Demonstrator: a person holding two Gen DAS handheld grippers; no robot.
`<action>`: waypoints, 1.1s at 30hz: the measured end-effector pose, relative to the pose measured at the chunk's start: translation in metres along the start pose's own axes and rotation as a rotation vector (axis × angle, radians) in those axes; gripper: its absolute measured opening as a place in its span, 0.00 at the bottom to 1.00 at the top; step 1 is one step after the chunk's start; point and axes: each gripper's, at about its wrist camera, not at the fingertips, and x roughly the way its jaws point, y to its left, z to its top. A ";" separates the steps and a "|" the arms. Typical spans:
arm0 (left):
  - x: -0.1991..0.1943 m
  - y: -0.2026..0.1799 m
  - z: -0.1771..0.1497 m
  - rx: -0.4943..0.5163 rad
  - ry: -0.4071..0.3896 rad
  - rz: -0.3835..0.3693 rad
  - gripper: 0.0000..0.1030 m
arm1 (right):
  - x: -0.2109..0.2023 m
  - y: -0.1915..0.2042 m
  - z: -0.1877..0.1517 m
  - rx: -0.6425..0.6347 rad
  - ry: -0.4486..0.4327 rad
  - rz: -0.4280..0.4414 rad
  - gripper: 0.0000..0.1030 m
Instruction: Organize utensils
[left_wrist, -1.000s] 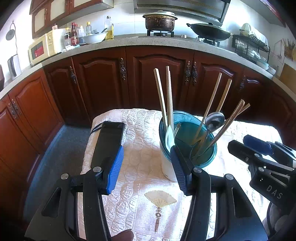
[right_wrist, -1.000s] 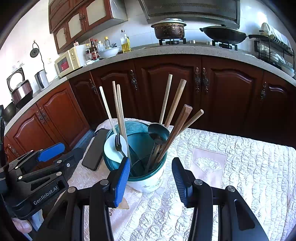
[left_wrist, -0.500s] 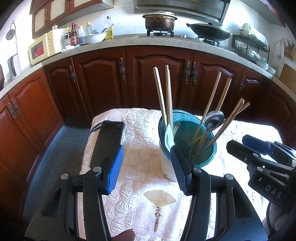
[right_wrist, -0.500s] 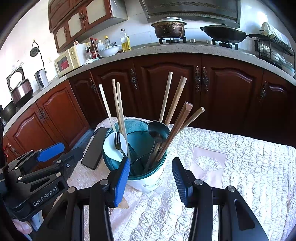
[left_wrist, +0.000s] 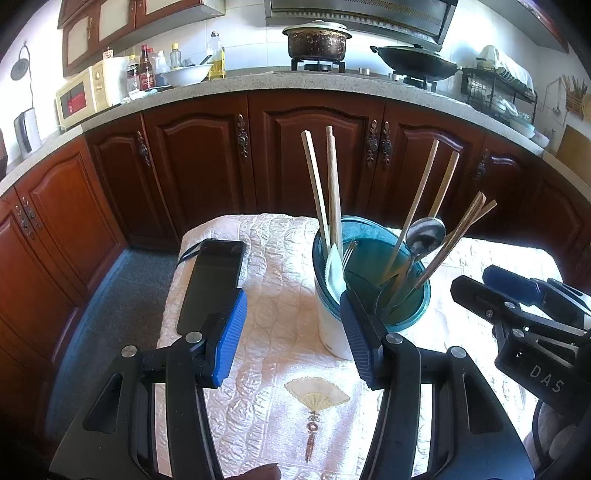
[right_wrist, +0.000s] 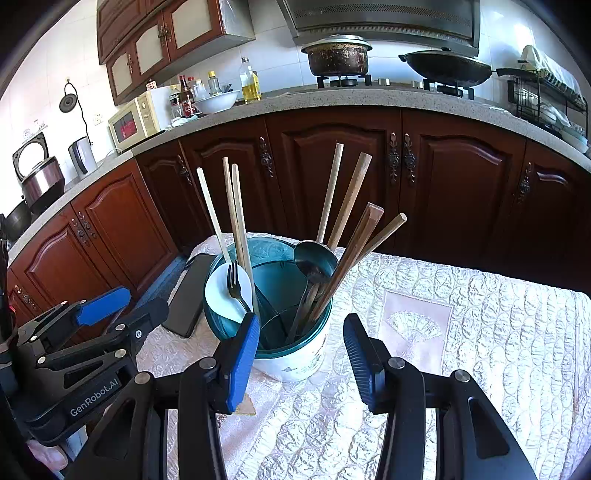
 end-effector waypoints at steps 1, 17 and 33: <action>0.000 0.000 0.000 0.000 -0.001 0.001 0.50 | 0.000 0.000 0.000 -0.001 -0.001 -0.001 0.44; -0.003 -0.002 0.002 0.002 -0.007 -0.003 0.50 | -0.002 0.000 0.001 0.000 -0.008 0.000 0.44; -0.002 0.000 0.003 -0.005 -0.005 -0.002 0.50 | 0.001 0.005 0.003 -0.015 -0.003 0.000 0.44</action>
